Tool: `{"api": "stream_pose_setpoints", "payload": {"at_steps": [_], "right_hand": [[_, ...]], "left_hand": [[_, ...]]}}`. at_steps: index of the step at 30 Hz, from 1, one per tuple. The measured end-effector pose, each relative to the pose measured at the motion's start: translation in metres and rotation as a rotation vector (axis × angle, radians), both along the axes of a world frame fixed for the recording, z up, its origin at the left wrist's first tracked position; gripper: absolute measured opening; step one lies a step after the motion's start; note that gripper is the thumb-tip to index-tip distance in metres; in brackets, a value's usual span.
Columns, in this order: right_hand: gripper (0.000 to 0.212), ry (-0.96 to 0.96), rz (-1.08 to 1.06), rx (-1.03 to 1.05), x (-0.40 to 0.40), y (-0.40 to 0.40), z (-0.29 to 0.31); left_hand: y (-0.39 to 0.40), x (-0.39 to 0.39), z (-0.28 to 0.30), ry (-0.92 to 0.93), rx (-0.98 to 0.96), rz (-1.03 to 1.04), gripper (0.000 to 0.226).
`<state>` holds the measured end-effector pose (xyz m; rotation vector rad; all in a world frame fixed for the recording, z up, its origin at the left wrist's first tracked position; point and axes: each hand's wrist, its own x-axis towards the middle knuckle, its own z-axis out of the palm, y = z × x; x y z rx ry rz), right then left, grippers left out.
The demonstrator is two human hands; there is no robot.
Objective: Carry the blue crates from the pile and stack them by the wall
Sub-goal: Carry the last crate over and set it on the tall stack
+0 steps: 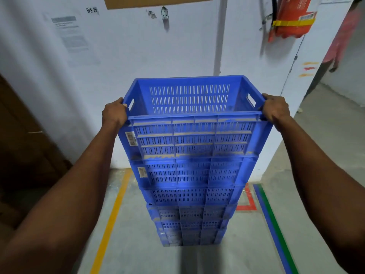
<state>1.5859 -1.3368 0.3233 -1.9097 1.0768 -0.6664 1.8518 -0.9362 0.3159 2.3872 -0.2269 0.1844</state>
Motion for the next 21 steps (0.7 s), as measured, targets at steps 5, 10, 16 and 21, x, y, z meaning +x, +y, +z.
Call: {"api": "stream_pose_setpoints", "payload": {"at_steps": [5,10,16,21], "right_hand": [[0.053,-0.027,0.028,-0.038,-0.001,0.014,0.003],[0.052,-0.052,-0.017,-0.055,-0.008,0.035,-0.008],[0.055,-0.023,-0.011,-0.031,-0.006,0.019,-0.001],[0.056,-0.056,-0.003,-0.045,-0.003,0.022,-0.010]], "left_hand": [[0.004,0.004,0.002,0.002,0.003,0.005,0.028],[0.015,0.014,0.009,-0.001,0.083,-0.004,0.035],[0.012,0.006,0.001,-0.031,0.128,0.011,0.033],[0.016,0.008,0.007,0.035,-0.039,0.009,0.034]]}}
